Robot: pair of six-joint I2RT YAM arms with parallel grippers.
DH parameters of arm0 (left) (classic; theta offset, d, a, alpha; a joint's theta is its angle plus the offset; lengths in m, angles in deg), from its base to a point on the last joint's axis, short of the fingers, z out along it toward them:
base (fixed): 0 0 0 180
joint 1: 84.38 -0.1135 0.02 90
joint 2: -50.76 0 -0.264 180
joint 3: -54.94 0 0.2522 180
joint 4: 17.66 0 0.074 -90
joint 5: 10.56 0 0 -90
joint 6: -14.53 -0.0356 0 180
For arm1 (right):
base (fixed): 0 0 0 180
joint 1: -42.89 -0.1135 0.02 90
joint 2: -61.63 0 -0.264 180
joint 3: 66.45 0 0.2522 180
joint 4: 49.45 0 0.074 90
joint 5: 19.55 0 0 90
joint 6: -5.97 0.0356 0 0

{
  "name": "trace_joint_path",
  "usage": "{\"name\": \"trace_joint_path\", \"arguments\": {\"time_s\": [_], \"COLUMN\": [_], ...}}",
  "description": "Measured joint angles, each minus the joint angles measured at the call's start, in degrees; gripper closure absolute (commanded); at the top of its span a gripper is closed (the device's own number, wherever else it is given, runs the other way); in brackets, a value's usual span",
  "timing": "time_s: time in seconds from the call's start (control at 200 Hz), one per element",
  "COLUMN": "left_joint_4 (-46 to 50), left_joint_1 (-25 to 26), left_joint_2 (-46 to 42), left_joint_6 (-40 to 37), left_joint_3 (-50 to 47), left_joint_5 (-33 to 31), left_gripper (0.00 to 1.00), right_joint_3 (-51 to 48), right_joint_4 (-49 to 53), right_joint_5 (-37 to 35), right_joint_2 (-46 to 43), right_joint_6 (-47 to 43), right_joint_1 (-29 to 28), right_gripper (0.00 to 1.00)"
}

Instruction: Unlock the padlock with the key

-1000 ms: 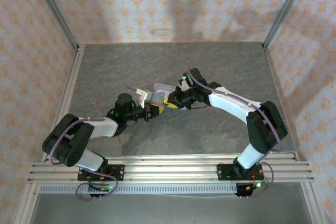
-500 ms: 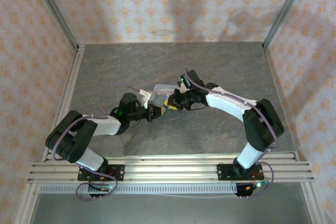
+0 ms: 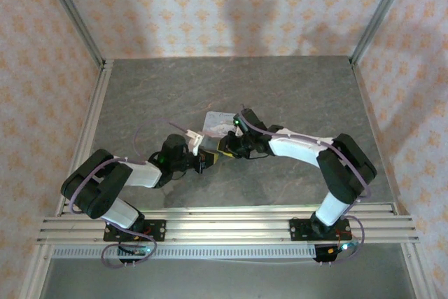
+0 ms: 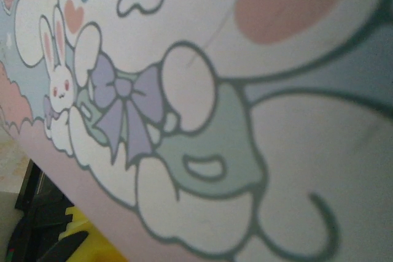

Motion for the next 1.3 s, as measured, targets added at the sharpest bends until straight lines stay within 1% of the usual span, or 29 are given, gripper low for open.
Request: {"name": "trace_joint_path", "arguments": {"time_s": [0.025,0.165,0.275,0.53,0.771,0.926,1.301], "left_joint_4": [-0.17,0.66,0.79,1.03,1.03,1.03,1.05], "left_joint_1": [0.00,-0.02,0.22,0.74,1.53,1.86,1.88], "left_joint_2": [0.00,0.00,-0.02,-0.87,-0.87,-0.90,-2.01], "left_joint_6": [0.00,0.00,-0.02,-0.66,-0.59,-0.07,1.42], "left_joint_3": [-0.17,-1.22,-1.27,-1.62,-1.64,-1.68,-2.97], "left_joint_5": [0.00,-1.49,-2.34,-3.67,-4.81,-5.57,-6.80], "left_gripper": [1.00,1.00,1.00,1.00,1.00,1.00,1.00], "right_joint_3": [-0.52,-3.78,-6.19,-10.56,-11.37,-12.28,-12.39], "right_joint_4": [-0.79,-3.02,-4.39,-9.79,-15.43,-19.52,-18.05], "right_joint_5": [-0.15,-1.44,-3.17,-7.67,-12.13,-14.49,-21.51], "right_joint_2": [-0.15,-1.14,-2.67,-6.60,-6.69,-5.68,-4.68], "right_joint_6": [0.17,2.89,4.42,9.27,15.02,18.62,21.35], "right_joint_1": [-0.15,-0.20,-0.22,-0.85,-5.29,-6.84,-9.18], "right_gripper": [0.63,0.52,0.48,0.46,0.43,0.41,0.41]}}
